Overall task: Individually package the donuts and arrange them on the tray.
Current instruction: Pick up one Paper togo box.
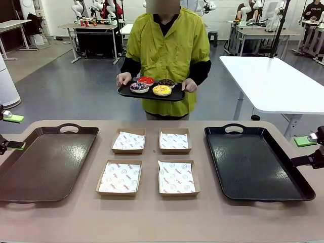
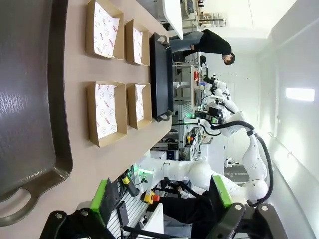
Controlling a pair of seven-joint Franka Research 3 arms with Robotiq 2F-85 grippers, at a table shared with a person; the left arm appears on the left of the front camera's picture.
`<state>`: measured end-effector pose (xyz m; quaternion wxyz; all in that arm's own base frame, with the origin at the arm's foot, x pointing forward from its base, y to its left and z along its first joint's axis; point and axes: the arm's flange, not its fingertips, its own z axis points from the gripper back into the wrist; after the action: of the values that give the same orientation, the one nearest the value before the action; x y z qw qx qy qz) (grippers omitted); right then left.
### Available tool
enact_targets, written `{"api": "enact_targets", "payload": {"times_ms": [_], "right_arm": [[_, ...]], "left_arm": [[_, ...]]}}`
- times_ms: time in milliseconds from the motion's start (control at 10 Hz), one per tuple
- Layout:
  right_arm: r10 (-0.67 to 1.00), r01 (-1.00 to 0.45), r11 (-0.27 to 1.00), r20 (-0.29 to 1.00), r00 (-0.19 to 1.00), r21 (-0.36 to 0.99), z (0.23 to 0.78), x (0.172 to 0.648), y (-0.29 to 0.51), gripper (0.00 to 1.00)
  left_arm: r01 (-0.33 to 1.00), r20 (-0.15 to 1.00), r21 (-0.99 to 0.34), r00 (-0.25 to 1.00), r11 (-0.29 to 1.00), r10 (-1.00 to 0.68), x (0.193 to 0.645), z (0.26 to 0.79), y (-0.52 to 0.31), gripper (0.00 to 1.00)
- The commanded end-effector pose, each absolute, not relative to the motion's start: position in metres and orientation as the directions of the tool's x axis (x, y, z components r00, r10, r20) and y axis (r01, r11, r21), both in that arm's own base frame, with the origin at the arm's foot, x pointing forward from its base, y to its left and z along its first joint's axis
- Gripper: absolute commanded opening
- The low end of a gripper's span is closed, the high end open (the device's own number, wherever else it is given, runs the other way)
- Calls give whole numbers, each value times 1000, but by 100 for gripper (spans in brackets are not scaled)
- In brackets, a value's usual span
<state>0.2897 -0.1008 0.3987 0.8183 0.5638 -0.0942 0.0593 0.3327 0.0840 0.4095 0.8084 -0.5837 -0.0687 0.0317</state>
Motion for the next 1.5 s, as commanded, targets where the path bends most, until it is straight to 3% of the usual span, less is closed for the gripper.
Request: {"api": "enact_targets", "payload": {"times_ms": [0, 1400], "right_arm": [[-10, -227, 337, 244, 970, 914, 398, 293, -101, 100], [-10, -227, 337, 244, 970, 914, 398, 293, -101, 100]], "left_arm": [[35, 80, -951, 988, 307, 135, 333, 411, 84, 100], [35, 80, -951, 988, 307, 135, 333, 411, 84, 100]]}}
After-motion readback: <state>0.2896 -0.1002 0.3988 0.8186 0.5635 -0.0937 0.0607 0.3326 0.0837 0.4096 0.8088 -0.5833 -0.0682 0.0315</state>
